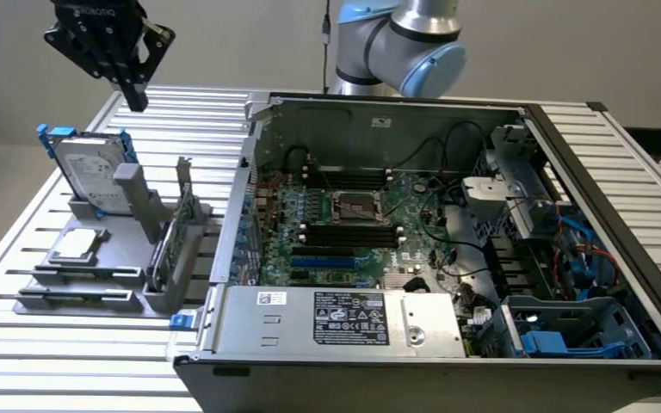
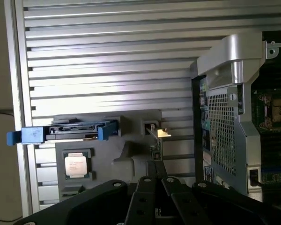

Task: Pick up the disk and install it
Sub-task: 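Reach for the disk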

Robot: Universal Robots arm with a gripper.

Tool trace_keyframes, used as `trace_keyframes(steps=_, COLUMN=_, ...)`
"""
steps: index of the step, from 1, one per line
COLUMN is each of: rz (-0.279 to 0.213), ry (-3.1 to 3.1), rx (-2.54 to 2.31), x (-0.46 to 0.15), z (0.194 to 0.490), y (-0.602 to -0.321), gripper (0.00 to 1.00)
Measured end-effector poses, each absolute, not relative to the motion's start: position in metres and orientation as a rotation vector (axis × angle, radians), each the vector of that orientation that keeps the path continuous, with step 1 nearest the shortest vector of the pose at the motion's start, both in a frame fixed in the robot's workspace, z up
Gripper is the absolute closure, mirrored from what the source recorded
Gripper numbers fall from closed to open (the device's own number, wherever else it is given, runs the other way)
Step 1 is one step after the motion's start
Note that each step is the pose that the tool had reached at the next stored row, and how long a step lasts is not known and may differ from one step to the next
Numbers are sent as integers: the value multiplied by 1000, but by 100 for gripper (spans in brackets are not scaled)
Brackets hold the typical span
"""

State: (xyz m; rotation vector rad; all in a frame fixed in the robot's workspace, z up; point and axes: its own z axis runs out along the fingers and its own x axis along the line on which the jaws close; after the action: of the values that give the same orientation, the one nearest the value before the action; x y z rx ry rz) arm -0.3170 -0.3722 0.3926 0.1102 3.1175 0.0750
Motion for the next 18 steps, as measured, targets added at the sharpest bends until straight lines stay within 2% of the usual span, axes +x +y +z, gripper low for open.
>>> trace_keyframes(steps=18, rz=75, ry=3118, rx=110, x=-399, z=385, y=-345, gripper=89)
